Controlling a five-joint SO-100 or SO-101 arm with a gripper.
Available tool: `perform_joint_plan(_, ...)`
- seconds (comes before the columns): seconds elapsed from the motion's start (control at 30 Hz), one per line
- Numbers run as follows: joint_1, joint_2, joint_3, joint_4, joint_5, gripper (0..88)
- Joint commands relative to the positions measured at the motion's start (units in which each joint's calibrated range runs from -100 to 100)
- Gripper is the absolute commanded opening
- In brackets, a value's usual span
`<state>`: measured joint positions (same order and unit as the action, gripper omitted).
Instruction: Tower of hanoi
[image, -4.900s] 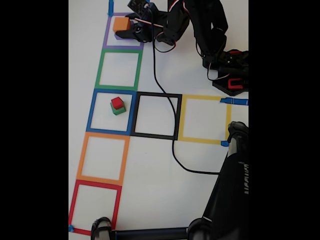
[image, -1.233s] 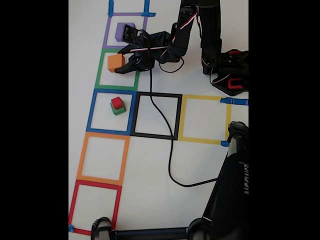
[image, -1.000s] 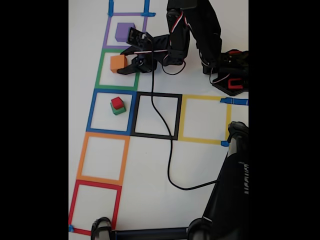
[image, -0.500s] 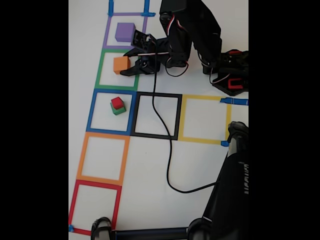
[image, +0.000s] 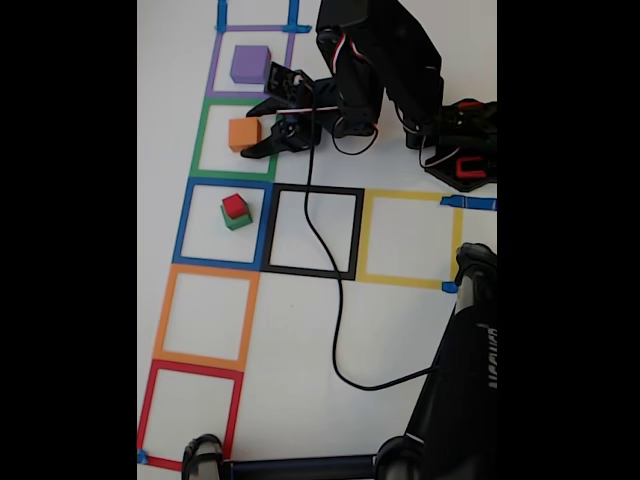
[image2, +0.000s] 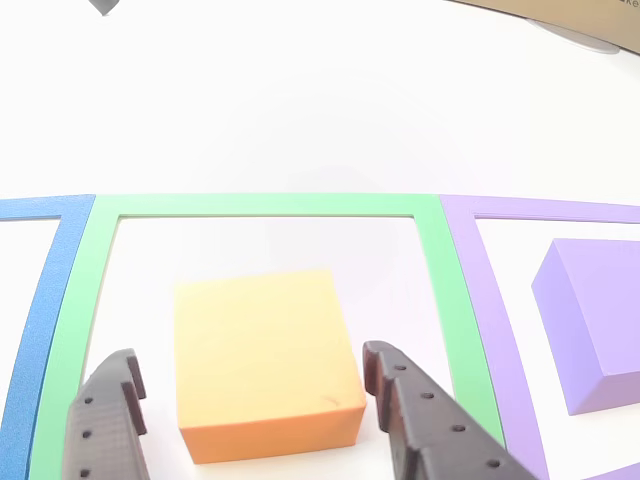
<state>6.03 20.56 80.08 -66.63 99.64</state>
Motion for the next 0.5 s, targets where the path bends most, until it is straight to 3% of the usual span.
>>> perform_joint_plan(0.0,0.1,-2.8,0.5,-1.4,0.4,26.1)
perform_joint_plan(0.2,0.8,-11.8,2.6,1.7,0.4,25.9)
perform_joint_plan(0.33,0.6,-21.0,3.1,9.2,0.4,24.6)
perform_joint_plan(0.47,-0.2,-33.1,4.0,21.8,0.4,13.1)
